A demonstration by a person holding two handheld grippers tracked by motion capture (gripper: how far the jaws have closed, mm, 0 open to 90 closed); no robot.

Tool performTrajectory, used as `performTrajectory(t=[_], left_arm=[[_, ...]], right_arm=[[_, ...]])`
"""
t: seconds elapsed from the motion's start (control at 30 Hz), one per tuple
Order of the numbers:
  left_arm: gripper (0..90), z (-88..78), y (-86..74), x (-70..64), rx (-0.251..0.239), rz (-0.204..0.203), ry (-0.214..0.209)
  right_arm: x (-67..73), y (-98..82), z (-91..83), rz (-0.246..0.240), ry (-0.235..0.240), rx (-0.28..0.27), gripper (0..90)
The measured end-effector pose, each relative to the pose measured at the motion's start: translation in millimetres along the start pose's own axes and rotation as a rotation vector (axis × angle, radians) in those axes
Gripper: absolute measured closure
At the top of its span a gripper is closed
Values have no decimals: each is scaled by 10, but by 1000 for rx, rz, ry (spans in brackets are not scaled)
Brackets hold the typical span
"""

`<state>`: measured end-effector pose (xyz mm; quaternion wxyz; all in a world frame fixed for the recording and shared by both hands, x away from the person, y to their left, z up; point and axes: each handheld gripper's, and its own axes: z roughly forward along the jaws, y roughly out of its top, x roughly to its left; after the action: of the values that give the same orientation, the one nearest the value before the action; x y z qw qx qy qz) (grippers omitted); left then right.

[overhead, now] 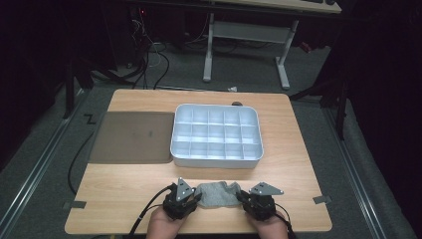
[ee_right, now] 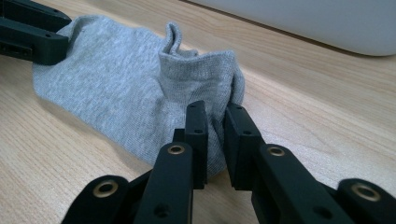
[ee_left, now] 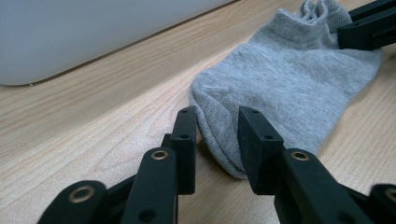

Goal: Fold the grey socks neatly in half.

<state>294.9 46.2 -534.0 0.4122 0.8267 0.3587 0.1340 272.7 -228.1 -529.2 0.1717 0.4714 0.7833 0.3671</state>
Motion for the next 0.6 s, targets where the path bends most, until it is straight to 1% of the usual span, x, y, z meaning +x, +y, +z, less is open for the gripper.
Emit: performTrajectory(t=[0.1, 0.17, 0.27, 0.33, 0.4, 0.47, 0.6], left_arm=[[689, -1, 0, -2, 0, 2, 0], [689, -1, 0, -2, 0, 4, -1], [689, -1, 0, -1, 0, 4, -2], [688, -2, 0, -2, 0, 4, -2], [688, -2, 0, -4, 0, 6, -2], [687, -2, 0, -5, 0, 7, -1], [676, -4, -1, -10, -3, 12, -5]], right_arm=[[13, 0, -9, -3, -7, -5, 816], [14, -1, -23, 5, -7, -14, 816], [25, 0, -71, -1, -13, -47, 817], [31, 2, -83, -1, -15, -56, 817], [51, 13, -123, -7, -20, -77, 817], [61, 23, -153, -17, -23, -90, 817], [73, 31, -186, -13, -22, -100, 817]])
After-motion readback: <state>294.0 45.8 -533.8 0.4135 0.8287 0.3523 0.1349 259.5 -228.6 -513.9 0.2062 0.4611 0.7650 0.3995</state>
